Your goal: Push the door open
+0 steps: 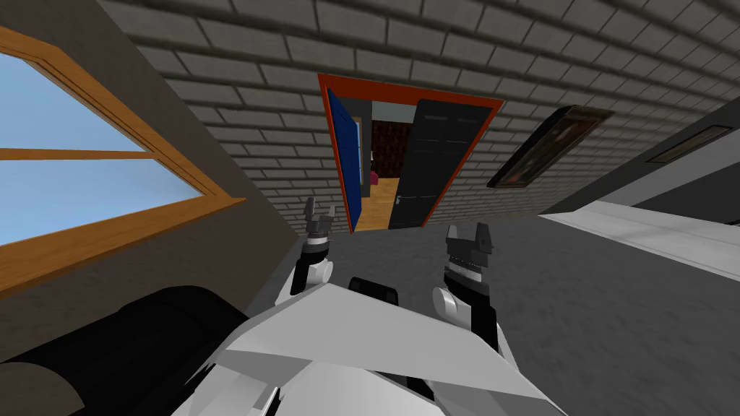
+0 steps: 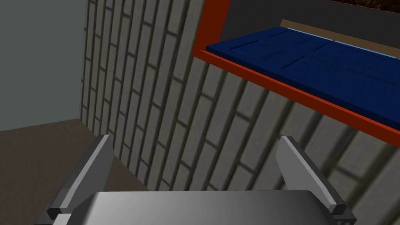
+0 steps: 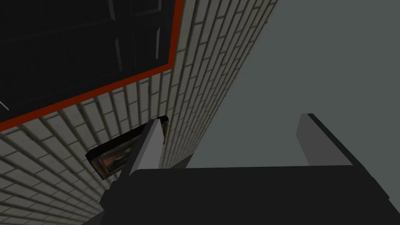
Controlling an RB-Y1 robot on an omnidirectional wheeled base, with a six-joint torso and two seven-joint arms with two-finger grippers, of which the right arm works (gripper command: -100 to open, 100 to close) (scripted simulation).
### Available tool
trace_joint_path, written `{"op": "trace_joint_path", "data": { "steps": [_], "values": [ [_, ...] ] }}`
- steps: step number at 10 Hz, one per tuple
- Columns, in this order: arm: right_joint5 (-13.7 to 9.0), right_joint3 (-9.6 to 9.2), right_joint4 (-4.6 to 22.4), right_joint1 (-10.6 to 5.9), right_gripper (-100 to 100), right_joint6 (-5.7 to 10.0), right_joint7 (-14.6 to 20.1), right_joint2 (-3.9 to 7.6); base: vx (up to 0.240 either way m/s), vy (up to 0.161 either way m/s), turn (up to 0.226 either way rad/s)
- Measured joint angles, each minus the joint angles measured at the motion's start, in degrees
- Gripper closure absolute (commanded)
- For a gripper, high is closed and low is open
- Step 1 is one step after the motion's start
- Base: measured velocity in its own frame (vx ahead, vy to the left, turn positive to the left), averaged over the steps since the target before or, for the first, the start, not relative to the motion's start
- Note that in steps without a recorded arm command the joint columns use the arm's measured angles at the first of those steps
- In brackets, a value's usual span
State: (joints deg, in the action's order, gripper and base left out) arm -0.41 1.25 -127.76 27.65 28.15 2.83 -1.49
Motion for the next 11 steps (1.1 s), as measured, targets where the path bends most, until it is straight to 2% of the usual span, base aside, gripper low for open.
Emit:
{"op": "trace_joint_path", "data": {
  "steps": [5, 7, 9, 11],
  "values": [
    [1.1, -0.22, 5.1, -1.83, -100, 1.2, 0.5, 1.7, 0.11, -0.021, 0.007],
    [1.4, 0.04, 7.7, -3.36, -100, 1.51, 0.7, 2.39, 0.122, -0.038, 0.008],
    [1.8, -0.12, 9.6, -3.78, -100, 1.97, 1.0, 2.91, 0.111, -0.017, 0.002],
    [2.2, 0.02, 11.6, -4.93, -100, 2.12, 1.2, 3.42, 0.093, -0.02, 0.007]
  ]
}}
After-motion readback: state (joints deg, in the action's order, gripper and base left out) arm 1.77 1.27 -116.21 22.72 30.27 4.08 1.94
